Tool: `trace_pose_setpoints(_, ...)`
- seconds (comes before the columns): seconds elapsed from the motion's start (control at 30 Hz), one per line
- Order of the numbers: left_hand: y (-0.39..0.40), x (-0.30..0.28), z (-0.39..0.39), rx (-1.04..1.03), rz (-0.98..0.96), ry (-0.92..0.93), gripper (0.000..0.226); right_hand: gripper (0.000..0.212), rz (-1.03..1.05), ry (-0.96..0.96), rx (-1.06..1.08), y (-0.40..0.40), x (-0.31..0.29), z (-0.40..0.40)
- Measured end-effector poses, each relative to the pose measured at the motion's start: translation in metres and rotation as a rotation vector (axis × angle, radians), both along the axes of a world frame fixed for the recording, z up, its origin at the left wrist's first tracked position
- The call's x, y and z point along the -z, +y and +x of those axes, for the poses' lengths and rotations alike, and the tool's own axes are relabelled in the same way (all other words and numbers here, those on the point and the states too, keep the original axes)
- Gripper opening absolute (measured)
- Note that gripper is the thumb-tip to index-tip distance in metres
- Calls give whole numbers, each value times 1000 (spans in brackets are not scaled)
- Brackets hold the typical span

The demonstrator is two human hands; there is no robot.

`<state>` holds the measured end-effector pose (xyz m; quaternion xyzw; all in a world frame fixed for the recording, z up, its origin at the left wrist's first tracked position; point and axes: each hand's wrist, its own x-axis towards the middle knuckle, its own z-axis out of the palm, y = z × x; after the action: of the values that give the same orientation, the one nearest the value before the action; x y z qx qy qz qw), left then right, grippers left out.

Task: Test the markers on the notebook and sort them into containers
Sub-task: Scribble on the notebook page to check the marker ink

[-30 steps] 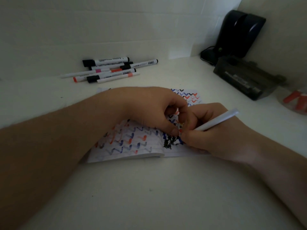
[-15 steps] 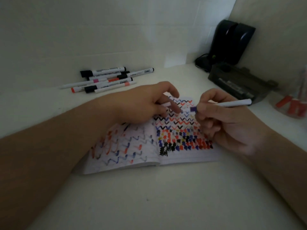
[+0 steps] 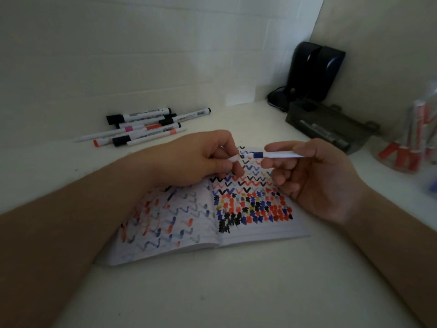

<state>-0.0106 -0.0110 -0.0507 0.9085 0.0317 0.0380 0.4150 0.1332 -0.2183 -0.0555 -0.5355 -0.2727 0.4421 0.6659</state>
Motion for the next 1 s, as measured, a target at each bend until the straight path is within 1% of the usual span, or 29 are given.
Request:
trace_pose_setpoints(0.13, 1, 2, 1, 6, 6, 7, 8, 34, -28, -57, 2, 1, 0, -1)
trace_pose_setpoints(0.27, 2, 2, 1, 3, -19, 3, 8, 19, -85, -120, 61, 5, 0, -5)
trace_pose_setpoints(0.33, 3, 2, 1, -2, -64, -7, 7, 14, -80, -102, 78, 4, -1, -5)
trace_pose_setpoints(0.47, 6, 0, -1, -34, -169, -50, 23, 19, -55, -87, 64, 1, -3, -3)
trace_pose_setpoints(0.57, 8, 0, -2, -21, -211, -73, 21, 9, -56, -97, 56, 0, -2, -2)
trace_pose_setpoints(0.63, 11, 2, -2, -11, -191, -68, 21, 9, -63, -125, 42, 0, 0, -1)
trace_pose_setpoints(0.77, 17, 4, -2, -10, -195, -52, 18, 17, -59, -183, 54, 2, 4, -2)
trace_pose_setpoints(0.87, 12, 5, -2, -5, -155, -27, 24, 10, -54, -158, 56, 3, 5, -1)
trace_pose_setpoints(0.93, 8, 8, 0, -19, -76, -21, 17, 4, -74, -156, 77, 5, 5, 2)
trace_pose_setpoints(1.0, 6, 15, 3, -61, -23, -36, 6, 9, -88, -181, 108, 6, 8, 3)
